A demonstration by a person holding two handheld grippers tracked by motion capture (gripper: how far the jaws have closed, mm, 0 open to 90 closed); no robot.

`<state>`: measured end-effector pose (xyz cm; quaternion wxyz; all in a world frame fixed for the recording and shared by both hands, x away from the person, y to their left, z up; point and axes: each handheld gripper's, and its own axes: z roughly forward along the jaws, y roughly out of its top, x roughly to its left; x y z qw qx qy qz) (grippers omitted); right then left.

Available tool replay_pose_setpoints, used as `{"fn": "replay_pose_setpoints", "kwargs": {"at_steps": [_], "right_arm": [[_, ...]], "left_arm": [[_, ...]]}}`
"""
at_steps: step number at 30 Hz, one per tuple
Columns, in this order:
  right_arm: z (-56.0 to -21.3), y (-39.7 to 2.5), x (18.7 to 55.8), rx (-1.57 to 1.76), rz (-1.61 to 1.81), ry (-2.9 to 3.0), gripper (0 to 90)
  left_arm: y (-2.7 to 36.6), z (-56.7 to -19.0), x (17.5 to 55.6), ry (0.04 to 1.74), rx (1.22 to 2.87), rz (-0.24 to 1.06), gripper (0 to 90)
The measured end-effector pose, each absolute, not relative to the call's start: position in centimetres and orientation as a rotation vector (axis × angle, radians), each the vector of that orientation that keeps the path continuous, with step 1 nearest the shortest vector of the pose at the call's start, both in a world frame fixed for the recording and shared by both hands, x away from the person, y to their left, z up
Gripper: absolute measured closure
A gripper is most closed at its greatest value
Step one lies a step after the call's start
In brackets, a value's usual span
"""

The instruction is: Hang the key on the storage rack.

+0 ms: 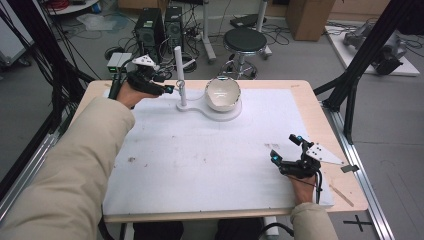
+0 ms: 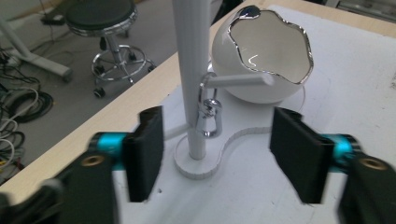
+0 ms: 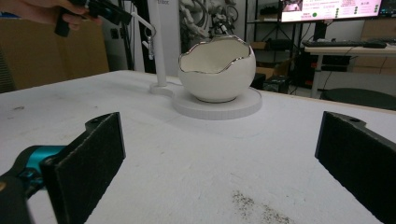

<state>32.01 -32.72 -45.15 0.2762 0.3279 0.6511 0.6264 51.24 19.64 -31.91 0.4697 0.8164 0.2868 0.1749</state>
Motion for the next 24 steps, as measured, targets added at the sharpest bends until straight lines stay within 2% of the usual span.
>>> {"fn": "replay_pose_setpoints", "kwargs": {"at_steps": [3, 5, 8, 9, 12, 17, 24], "right_arm": [[-45.2, -32.7, 32.0, 0.881, 1.682, 1.75, 0.6], [-45.1, -32.7, 32.0, 0.878, 1.679, 1.749, 0.6], [-45.1, -32.7, 32.1, 0.876, 1.674, 1.75, 0.6], [-45.1, -32.6, 32.1, 0.873, 1.667, 1.757, 0.6], [-45.1, -32.6, 32.1, 0.879, 1.663, 1.759, 0.6], [-45.1, -32.6, 32.1, 0.879, 1.667, 1.759, 0.6], [-45.1, -32.7, 32.1, 0.885, 1.671, 1.756, 0.6]], "left_arm": [[20.5, -32.2, 49.0, 0.702, 1.97, 0.449, 11.9], [21.7, -32.4, 46.3, 0.673, 1.936, 0.467, 6.5], [22.7, -32.6, 44.6, 0.64, 1.901, 0.457, 5.9], [23.6, -32.9, 42.7, 0.626, 1.877, 0.461, 5.9], [24.6, -33.5, 40.8, 0.616, 1.837, 0.47, 1.7], [27.4, -36.0, 36.1, 0.638, 1.726, 0.522, 1.7], [28.9, -38.5, 32.8, 0.636, 1.664, 0.582, 1.7]]}}
